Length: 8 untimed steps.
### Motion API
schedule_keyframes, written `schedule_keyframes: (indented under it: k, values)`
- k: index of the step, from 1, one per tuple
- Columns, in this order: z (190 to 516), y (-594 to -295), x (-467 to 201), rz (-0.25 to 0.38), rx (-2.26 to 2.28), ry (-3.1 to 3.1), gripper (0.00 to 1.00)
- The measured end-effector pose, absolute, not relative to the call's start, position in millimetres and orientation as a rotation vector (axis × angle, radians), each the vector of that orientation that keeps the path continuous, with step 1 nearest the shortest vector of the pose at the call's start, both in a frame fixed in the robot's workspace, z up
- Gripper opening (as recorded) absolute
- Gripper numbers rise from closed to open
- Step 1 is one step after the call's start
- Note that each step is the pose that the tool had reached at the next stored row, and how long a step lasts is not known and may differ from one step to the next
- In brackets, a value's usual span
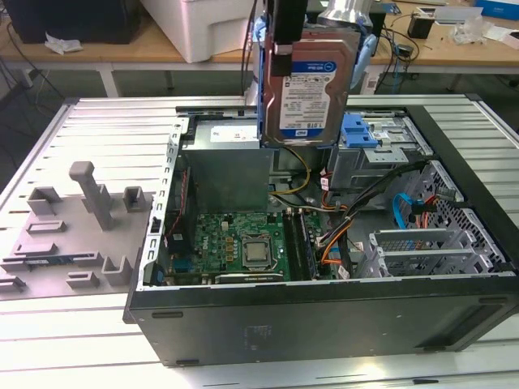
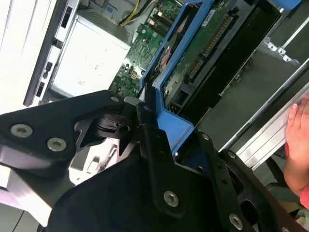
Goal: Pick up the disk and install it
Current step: 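Pick up the disk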
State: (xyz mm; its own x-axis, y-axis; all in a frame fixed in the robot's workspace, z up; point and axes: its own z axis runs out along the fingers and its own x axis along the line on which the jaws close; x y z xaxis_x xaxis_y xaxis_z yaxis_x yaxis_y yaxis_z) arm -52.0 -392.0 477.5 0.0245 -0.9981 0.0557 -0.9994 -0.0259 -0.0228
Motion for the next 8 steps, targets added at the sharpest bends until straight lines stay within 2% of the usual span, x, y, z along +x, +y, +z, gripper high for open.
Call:
schedule_keyframes:
  k: [8]
  values:
    - [478.0, -422.8, -33.9, 0.069, 2.241, -2.186, 0.37]
